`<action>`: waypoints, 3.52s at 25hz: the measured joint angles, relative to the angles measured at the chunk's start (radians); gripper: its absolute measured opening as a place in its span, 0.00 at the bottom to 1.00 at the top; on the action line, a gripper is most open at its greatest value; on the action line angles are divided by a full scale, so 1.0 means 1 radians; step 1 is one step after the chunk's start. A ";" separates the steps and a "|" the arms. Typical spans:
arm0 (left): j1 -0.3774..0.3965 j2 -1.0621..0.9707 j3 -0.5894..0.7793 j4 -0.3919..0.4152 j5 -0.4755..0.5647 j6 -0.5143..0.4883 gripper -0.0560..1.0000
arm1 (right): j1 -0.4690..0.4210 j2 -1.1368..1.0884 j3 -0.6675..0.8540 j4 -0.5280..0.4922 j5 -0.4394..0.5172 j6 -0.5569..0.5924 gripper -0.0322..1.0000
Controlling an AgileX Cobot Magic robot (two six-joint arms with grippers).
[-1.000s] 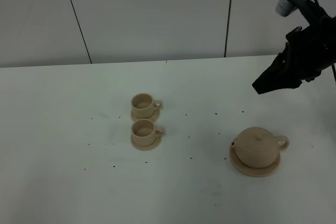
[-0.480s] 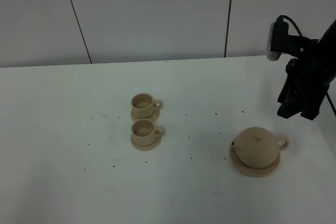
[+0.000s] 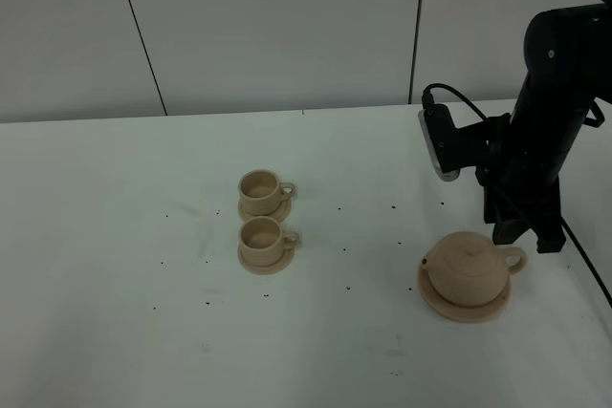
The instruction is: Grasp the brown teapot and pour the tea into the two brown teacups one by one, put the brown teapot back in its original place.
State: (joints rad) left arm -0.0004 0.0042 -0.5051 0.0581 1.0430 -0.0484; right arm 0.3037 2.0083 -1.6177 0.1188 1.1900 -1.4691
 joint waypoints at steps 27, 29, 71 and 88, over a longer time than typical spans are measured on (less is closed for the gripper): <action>0.000 0.000 0.000 0.000 0.000 0.001 0.29 | 0.001 0.078 0.000 -0.087 -0.048 0.140 0.41; 0.000 0.000 0.000 0.000 0.000 0.001 0.29 | 0.001 0.078 0.000 -0.092 -0.044 0.154 0.41; 0.000 0.000 0.000 0.000 0.000 0.000 0.29 | 0.001 0.134 -0.001 -0.146 -0.062 0.260 0.38; 0.000 0.000 0.000 0.000 0.000 0.000 0.29 | 0.001 0.160 -0.001 -0.159 -0.070 0.260 0.35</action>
State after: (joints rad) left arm -0.0004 0.0042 -0.5051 0.0581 1.0430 -0.0481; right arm 0.3049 2.1681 -1.6184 -0.0400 1.1204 -1.2089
